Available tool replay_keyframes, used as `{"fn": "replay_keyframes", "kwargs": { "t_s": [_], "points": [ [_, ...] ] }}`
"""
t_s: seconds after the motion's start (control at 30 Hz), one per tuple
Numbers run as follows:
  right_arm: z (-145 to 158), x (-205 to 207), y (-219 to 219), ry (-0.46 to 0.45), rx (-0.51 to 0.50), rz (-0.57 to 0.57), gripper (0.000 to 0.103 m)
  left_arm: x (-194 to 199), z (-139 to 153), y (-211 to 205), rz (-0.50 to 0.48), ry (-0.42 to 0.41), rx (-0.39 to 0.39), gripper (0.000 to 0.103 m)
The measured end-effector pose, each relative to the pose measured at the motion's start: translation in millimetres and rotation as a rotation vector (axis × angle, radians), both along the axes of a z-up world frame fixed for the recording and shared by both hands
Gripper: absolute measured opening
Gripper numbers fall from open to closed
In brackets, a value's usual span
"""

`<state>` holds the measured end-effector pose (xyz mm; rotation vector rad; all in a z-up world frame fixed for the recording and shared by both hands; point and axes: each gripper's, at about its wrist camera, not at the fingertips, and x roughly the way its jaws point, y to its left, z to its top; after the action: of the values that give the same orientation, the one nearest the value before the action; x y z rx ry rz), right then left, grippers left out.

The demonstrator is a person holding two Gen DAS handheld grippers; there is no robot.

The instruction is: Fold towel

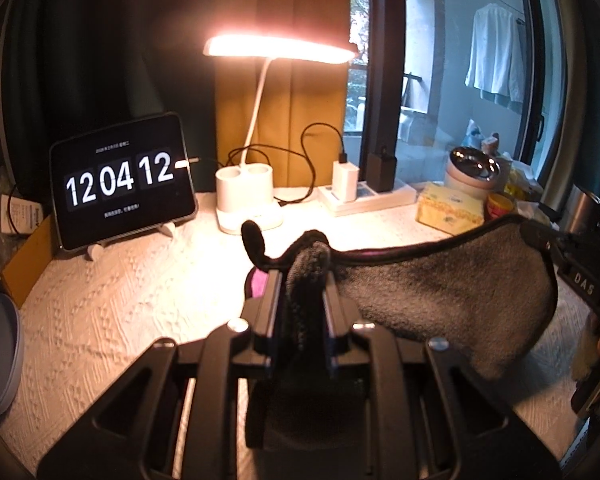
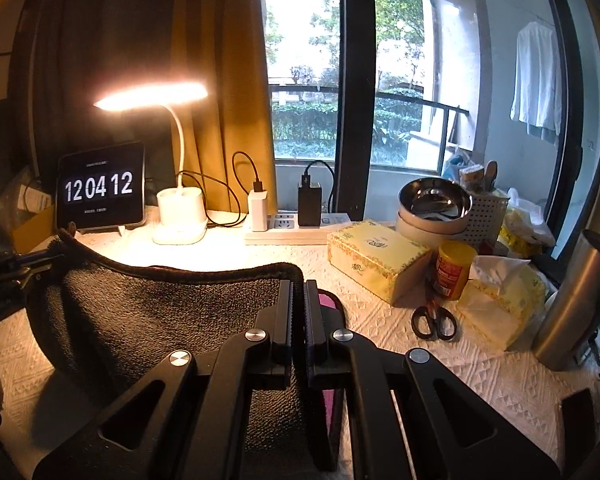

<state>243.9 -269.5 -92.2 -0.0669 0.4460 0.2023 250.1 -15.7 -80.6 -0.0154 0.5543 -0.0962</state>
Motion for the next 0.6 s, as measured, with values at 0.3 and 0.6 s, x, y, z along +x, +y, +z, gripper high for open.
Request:
{"fn": "replay_keyframes", "kwargs": {
  "t_s": [0.3, 0.6],
  "points": [
    [-11.6, 30.7, 4.4, 0.008, -0.009, -0.003, 0.005, 33.8, -12.4, -0.3, -0.011, 0.004, 0.034, 0.019],
    [-14.9, 58.0, 3.2, 0.016, -0.011, -0.009, 0.005, 58.1, -17.5, -4.5, -0.009, 0.006, 0.044, 0.019]
  ]
}}
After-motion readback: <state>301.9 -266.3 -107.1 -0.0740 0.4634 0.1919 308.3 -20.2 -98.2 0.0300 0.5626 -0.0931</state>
